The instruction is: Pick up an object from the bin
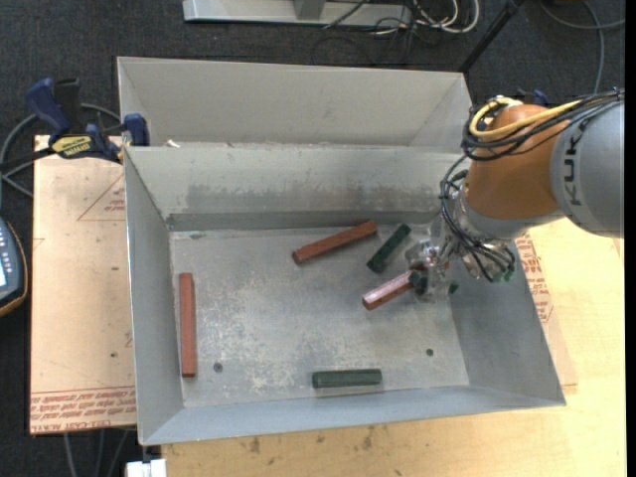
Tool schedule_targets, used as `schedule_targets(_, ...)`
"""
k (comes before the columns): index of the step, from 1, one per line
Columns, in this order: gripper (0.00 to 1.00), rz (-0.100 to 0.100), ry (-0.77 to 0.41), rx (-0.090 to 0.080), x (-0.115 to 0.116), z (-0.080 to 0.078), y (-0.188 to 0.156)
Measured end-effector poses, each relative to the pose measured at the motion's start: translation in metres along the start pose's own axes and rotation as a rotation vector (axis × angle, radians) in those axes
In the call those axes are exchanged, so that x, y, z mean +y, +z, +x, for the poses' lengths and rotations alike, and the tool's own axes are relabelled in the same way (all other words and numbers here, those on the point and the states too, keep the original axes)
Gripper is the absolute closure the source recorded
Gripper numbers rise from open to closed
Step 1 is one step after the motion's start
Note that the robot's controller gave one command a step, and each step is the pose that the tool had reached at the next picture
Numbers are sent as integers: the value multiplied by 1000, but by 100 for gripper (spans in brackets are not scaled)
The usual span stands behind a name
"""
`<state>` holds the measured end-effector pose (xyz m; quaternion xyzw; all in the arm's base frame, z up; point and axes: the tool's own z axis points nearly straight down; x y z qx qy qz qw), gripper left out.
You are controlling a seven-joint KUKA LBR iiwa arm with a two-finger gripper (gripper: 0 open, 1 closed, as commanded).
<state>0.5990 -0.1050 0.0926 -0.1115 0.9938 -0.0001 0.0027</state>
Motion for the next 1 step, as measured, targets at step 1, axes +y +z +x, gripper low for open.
schedule_targets(1, 100, 1, 0, -3, 0, -2, -43)
